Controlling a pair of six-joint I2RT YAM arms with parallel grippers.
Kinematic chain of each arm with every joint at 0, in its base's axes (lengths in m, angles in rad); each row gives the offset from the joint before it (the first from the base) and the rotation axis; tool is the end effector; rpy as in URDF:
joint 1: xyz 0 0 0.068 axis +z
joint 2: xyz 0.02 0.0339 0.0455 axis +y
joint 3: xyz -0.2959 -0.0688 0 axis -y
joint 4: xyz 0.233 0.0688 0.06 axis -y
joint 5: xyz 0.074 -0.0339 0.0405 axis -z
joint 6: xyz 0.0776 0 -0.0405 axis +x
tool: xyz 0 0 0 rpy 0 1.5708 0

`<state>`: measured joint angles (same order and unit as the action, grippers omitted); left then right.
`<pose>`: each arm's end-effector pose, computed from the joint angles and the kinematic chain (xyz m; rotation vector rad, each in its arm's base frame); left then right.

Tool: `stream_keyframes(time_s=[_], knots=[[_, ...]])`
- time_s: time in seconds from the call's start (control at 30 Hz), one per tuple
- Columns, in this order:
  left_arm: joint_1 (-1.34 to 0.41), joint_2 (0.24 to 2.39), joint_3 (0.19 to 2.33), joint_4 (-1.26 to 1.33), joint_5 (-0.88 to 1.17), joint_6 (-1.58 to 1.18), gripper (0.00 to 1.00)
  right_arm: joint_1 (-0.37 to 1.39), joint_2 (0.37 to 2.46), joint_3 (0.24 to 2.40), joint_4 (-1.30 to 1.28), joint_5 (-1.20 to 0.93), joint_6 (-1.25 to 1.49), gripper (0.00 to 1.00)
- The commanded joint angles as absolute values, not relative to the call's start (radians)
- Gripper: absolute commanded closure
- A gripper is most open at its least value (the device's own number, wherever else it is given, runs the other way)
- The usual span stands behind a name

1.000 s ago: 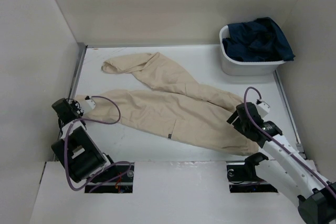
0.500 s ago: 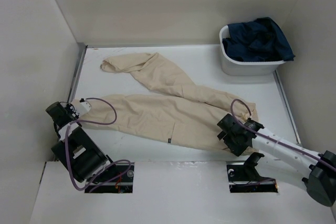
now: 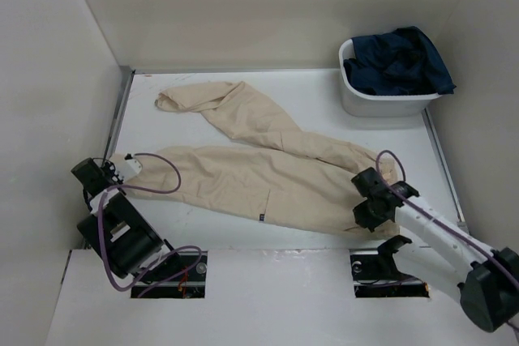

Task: Fold and stack the trousers
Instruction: Flatten the trousers out

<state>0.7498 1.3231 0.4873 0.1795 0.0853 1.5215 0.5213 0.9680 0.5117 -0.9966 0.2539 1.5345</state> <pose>0.2007 0.1779 0.1754 0.9810 2.2767 1.0613 0.1011 0.0356 0.1604 1.4082 2.4933 -0.0441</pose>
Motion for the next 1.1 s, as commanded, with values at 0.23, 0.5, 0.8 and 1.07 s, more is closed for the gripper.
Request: stream_keyframes(time_s=[0.23,0.5,0.8,1.07], knots=[[0.815,1.25,0.581,-0.09,0.264,1.764,0.91,0.274,0.853,0.64,-1.137,0.304,1.24,0.78],[0.872,1.307,1.054,-0.844,0.349,1.665,0.3,0.367,1.003,0.928,-1.0,0.403,0.843,0.25],[0.552,1.477,1.205,-0.821,0.306,1.261,0.24,-0.017,1.126,0.848,-0.807,0.229,0.489,0.15],[0.469,1.724,1.303,-0.557,0.224,0.961,0.26,0.111,1.131,0.882,-0.747,0.219,0.512,0.15]])
